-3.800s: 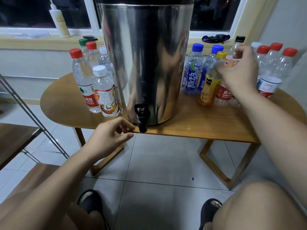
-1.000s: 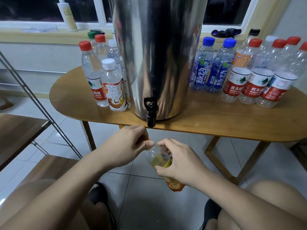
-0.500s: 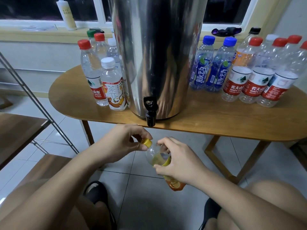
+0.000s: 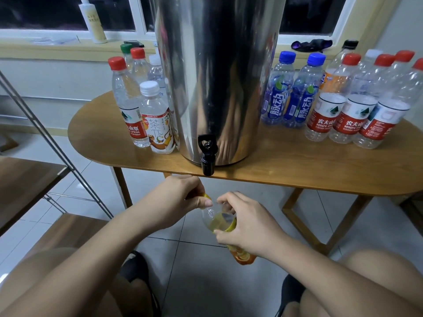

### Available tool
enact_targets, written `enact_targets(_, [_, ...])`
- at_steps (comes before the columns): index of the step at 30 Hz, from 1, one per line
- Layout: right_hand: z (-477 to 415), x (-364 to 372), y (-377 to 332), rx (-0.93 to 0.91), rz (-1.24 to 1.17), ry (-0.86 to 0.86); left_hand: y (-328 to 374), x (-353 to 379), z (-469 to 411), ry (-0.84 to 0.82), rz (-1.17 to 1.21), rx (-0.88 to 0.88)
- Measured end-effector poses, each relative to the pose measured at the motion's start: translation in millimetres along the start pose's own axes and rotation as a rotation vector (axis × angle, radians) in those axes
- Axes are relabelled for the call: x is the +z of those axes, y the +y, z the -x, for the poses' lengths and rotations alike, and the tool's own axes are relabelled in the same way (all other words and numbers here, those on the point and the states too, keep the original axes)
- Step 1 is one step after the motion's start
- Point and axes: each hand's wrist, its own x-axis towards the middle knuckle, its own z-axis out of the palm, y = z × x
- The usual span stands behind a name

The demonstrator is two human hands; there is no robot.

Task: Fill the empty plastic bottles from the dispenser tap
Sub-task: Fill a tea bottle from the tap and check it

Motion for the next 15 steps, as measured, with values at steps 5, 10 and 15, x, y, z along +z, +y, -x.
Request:
enact_targets(5, [0.2, 1.8, 0.0, -0.010, 0.035, -0.005, 1.6, 2.5, 0.3, -0.017, -0.055, 0.011])
enact_targets(10, [-0.5, 2.5, -1.1, -0.025, 0.040, -0.014, 1.2, 2.1, 0.4, -0.009, -0.088, 0.015])
enact_targets(15, [-3.2, -1.3, 0.9, -0.007, 0.022, 0.005, -5.8, -6.4, 2.6, 0.000, 0.142, 0.074])
